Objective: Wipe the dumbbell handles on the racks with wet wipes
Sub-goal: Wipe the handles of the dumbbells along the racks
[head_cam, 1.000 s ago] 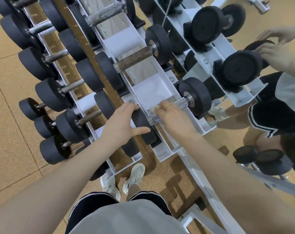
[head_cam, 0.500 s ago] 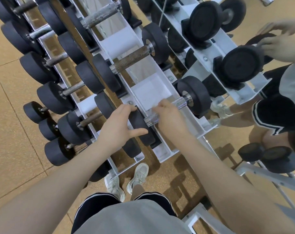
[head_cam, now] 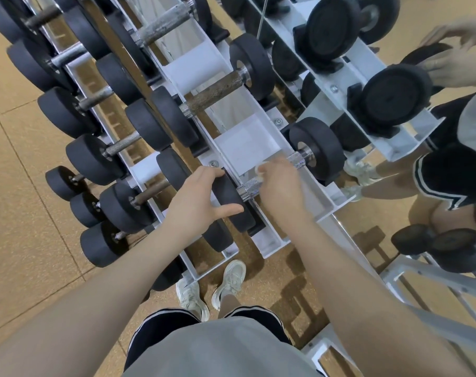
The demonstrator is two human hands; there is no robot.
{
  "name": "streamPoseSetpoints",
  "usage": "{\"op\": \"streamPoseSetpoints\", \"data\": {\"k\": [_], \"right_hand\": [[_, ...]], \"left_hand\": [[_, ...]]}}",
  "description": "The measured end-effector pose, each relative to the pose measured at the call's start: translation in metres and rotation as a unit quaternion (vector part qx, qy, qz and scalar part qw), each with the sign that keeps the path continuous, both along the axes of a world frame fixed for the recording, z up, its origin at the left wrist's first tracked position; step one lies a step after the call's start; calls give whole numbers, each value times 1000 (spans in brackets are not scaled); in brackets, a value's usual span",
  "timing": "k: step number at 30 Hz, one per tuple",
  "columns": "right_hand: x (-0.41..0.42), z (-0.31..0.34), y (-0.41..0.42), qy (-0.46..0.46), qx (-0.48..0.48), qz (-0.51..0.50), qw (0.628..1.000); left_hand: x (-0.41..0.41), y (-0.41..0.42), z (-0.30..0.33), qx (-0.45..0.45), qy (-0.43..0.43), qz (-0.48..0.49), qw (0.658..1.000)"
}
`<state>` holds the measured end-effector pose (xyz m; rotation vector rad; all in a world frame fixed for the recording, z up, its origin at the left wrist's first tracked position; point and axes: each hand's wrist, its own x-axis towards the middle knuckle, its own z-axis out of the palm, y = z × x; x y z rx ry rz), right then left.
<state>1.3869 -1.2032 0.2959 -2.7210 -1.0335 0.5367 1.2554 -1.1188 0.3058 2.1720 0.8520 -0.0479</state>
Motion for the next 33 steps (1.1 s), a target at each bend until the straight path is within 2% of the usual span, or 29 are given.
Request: {"op": "streamPoseSetpoints", "data": {"k": [3, 5, 7, 10, 12, 15, 18, 19, 20, 21, 23, 25, 26, 29, 31, 33], "right_hand": [[-21, -8, -1, 41, 24, 113, 992], [-18, -12, -4, 61, 42, 141, 987], [-3, -10, -7, 73, 74, 87, 991], [23, -3, -14, 76, 192, -110, 972], [27, -6, -19, 32, 166, -121, 978], [8, -19, -26, 8, 125, 7, 992], [-18, -32, -31, 43, 161, 165, 972], [-22, -35, -33, 27, 166, 197, 966], [-21, -34, -34, -9, 166, 184, 969], [-14, -29, -34, -50, 173, 127, 975], [4, -16, -36, -57, 188, -55, 979], [17, -15, -40, -81, 208, -125, 967], [18, -18, -40, -77, 197, -136, 968], [6, -29, -35, -9, 245, -173, 954], [-13, -36, -35, -10, 254, -141, 957], [-32, -45, -41, 33, 270, -38, 962]], "left_hand": [[0, 0, -1, 5, -7, -6, 1000], [0, 1, -2, 8, -7, -10, 1000], [0, 3, -3, 4, -1, -11, 1000], [0, 4, -4, 3, 6, -16, 1000], [0, 4, -4, 2, 7, -18, 1000], [0, 5, -4, 5, 7, -17, 1000], [0, 4, -4, 11, 3, -17, 1000], [0, 4, -3, 13, 4, -19, 1000], [0, 4, -2, 13, 5, -19, 1000], [1, 4, -1, 11, 6, -19, 1000], [1, 4, 0, 11, 8, -18, 1000], [2, 3, 0, 14, 6, -19, 1000], [2, 3, 0, 16, 5, -18, 1000], [2, 3, -1, 15, 3, -16, 1000], [1, 4, -2, 13, 2, -14, 1000], [1, 3, -3, 9, -4, -12, 1000]]}}
